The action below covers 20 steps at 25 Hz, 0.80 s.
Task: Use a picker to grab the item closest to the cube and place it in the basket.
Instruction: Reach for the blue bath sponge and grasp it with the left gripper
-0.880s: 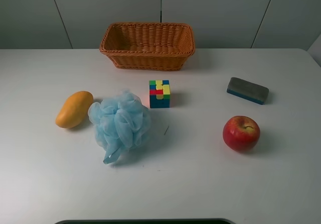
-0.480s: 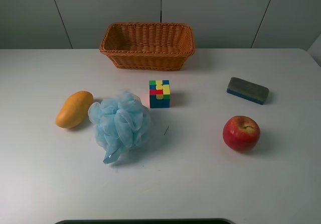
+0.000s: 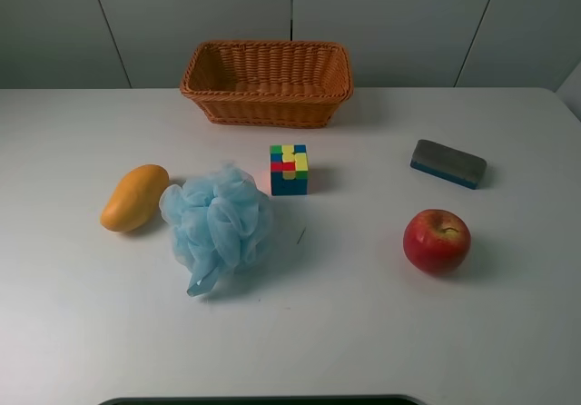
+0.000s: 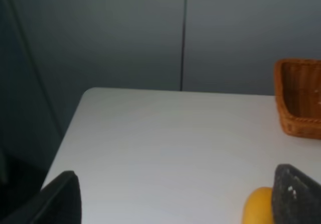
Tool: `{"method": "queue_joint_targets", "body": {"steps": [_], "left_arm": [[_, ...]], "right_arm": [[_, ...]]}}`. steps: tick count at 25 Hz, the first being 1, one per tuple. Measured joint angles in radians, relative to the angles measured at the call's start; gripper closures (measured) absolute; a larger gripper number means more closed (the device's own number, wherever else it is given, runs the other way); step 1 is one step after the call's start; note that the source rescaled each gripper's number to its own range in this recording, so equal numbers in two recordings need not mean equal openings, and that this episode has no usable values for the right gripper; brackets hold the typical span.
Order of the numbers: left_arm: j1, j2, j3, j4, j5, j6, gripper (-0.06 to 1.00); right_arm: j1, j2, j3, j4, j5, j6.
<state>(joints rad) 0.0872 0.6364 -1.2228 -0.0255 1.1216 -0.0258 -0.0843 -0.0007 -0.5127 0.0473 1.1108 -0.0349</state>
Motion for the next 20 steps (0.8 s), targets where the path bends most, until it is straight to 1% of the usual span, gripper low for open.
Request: {"method": "queue_joint_targets", "body": {"steps": [3, 5, 6, 8, 14, 18, 20], "left_arm": [[0.000, 0.200, -0.144, -0.099, 0.034, 0.026, -0.06], [-0.009, 0.319, -0.205, -0.132, 0.050, 0.026, -0.06], [-0.030, 0.373, -0.232, -0.137, 0.050, 0.026, -0.06], [-0.094, 0.467, -0.269, -0.119, 0.045, 0.026, -0.06], [-0.354, 0.730, -0.392, -0.009, 0.017, 0.026, -0.06], [-0.500, 0.893, -0.425, 0.018, -0.009, 0.026, -0.06], [-0.556, 0.970, -0.425, 0.025, -0.014, 0.026, -0.06]], "right_arm": [[0.000, 0.000, 0.000, 0.000, 0.000, 0.000], [0.000, 0.000, 0.000, 0.000, 0.000, 0.000], [0.000, 0.000, 0.000, 0.000, 0.000, 0.000], [0.000, 0.000, 0.000, 0.000, 0.000, 0.000], [0.000, 0.000, 0.000, 0.000, 0.000, 0.000], [0.000, 0.000, 0.000, 0.000, 0.000, 0.000], [0.000, 0.000, 0.000, 0.000, 0.000, 0.000]]}}
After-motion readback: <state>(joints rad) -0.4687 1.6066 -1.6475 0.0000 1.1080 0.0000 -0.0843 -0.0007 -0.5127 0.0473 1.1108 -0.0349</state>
